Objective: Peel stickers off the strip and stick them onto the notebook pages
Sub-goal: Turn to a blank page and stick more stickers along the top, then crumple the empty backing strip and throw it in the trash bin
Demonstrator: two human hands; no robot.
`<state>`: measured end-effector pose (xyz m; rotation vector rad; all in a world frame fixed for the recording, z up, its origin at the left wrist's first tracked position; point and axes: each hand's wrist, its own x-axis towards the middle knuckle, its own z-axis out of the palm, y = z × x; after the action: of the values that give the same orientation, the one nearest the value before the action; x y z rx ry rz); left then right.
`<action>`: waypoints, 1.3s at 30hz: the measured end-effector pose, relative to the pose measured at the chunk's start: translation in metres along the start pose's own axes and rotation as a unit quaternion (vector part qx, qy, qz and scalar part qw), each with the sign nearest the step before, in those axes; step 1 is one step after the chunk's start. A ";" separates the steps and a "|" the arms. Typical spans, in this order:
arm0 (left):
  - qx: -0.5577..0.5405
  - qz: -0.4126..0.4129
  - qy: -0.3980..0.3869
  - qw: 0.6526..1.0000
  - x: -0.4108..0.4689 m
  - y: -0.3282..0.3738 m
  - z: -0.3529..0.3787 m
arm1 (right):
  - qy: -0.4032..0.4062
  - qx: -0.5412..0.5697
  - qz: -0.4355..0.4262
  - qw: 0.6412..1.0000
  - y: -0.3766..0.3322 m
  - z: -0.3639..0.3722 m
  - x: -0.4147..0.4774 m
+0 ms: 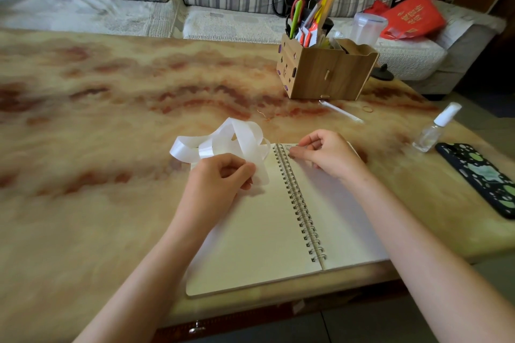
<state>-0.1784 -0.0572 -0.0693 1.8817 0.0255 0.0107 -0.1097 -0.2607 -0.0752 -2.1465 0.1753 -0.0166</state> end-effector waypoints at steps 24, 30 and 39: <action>0.170 0.073 0.123 0.975 0.022 -0.023 -0.039 | -0.171 -0.178 -0.156 0.956 -0.070 0.073 -0.006; 0.133 0.096 0.197 0.966 0.026 -0.023 -0.046 | -0.131 -0.091 -0.211 0.964 -0.077 0.096 -0.006; 0.086 0.121 0.251 0.957 -0.012 0.009 -0.119 | -0.228 0.227 -0.152 0.935 -0.149 0.132 -0.074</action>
<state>-0.1927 0.0526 -0.0241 2.0014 0.1471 0.6738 -0.1550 -0.0609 -0.0197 -1.6431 -0.3983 0.2381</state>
